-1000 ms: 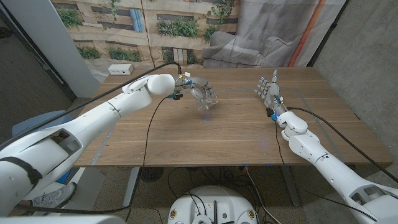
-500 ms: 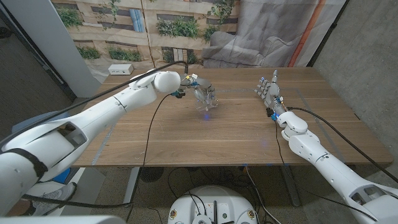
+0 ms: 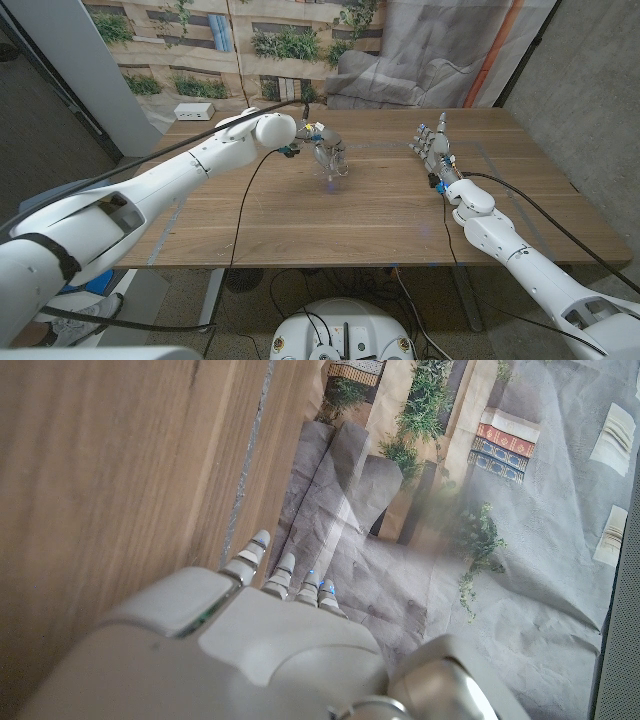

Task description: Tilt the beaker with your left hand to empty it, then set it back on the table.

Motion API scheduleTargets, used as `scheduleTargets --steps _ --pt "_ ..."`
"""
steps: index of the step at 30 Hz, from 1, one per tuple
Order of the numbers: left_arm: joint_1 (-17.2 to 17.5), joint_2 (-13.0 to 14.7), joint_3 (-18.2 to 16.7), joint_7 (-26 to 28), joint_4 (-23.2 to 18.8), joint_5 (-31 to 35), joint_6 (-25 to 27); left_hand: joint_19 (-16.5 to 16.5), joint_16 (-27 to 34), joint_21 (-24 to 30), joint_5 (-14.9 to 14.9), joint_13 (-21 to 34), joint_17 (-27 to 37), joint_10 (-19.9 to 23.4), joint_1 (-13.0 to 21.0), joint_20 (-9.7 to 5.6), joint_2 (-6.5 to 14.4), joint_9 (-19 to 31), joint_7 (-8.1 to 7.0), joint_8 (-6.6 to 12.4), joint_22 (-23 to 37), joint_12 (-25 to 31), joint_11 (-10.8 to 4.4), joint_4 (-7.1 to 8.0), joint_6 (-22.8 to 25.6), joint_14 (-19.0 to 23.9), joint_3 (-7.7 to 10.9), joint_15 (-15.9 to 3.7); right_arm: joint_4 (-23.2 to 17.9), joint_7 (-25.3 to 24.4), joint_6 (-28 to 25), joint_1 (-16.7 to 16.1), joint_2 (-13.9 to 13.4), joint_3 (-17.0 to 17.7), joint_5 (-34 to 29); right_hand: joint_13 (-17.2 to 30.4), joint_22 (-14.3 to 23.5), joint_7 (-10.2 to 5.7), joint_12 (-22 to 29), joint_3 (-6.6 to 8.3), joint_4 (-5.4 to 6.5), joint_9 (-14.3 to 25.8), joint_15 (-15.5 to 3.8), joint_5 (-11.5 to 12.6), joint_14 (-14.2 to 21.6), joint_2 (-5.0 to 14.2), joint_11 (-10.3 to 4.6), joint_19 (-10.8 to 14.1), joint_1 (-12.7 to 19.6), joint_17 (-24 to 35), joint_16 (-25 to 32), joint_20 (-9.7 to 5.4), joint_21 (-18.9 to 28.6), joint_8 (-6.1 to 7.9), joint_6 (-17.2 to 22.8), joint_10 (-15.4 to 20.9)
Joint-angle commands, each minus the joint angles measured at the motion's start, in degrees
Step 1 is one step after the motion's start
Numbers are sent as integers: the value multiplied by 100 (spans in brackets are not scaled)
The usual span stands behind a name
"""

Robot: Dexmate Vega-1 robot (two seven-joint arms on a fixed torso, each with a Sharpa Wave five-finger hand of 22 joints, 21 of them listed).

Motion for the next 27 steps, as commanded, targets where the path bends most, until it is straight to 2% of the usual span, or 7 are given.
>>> scheduleTargets --steps 1,17,27 --pt "-51 -103 133 -191 -30 328 129 63 -14 -12 48 44 737 878 972 -442 1144 15 -302 78 28 4 -809 24 414 592 -9 -1522 4 -2 4 0 1 0 -2 30 25 -2 36 -33 6 12 -99 33 -18 506 -9 5 22 9 19 33 37 31 -39 -20" --pt "77 -147 -10 57 -79 266 245 83 -38 -12 52 66 756 907 985 -441 1182 17 -294 101 29 -13 -811 20 465 600 -32 -1523 1 -3 3 -1 0 0 -2 30 26 -11 34 -33 6 12 -107 33 -22 506 -15 5 22 9 17 29 37 31 -39 -24" --pt "337 -128 -297 407 -254 -98 513 83 -77 -16 54 38 741 883 988 -443 1195 17 -285 96 30 -67 -815 19 453 583 -47 -1523 5 -2 5 0 2 -1 -2 30 25 -18 34 -33 6 12 -101 33 -20 507 -6 5 22 9 18 30 37 33 -33 -25"
